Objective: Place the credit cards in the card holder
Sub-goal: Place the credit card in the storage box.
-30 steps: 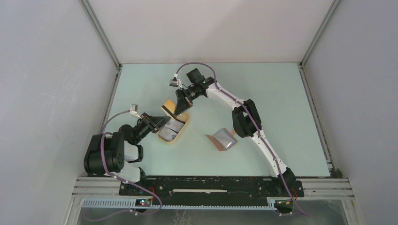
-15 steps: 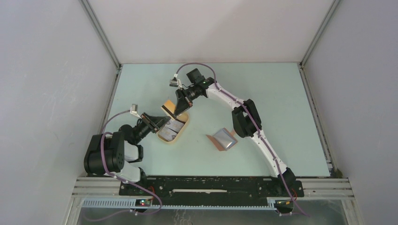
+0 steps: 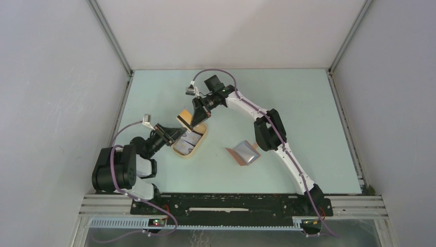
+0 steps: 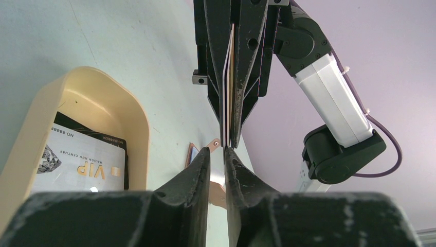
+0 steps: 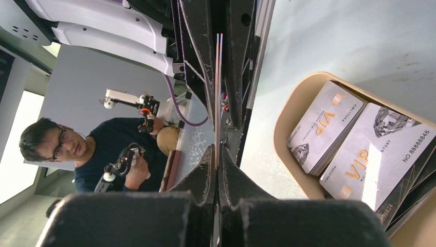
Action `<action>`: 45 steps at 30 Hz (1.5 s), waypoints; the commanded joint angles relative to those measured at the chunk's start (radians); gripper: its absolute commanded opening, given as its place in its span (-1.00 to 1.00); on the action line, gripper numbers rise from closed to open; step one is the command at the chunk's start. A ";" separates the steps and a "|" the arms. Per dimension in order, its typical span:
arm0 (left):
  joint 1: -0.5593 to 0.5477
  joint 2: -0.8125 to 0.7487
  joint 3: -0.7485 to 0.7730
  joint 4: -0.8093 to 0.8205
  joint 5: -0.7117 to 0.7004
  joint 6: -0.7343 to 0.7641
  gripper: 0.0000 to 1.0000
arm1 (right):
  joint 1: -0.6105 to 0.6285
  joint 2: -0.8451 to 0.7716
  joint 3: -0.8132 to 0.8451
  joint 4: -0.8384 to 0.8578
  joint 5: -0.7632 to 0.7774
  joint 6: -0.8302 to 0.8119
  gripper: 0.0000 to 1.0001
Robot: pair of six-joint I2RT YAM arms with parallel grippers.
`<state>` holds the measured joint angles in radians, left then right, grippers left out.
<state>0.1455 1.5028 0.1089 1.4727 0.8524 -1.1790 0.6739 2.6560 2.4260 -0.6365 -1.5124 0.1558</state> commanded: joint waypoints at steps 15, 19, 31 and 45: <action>0.013 -0.013 0.004 0.045 0.008 0.022 -0.65 | 0.010 -0.065 -0.008 0.032 -0.095 0.040 -1.00; 0.015 -0.020 0.002 0.045 0.008 0.024 -0.65 | 0.009 -0.065 -0.010 0.034 -0.096 0.041 -1.00; 0.025 -0.033 0.008 0.044 0.023 0.023 -0.68 | 0.013 -0.065 -0.013 0.036 -0.096 0.043 -1.00; 0.025 -0.033 0.019 0.044 0.049 0.023 -0.54 | 0.020 -0.056 -0.031 0.080 -0.078 0.091 -1.00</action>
<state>0.1604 1.4899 0.1085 1.4654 0.8791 -1.1774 0.6773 2.6560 2.3943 -0.5808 -1.5387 0.2161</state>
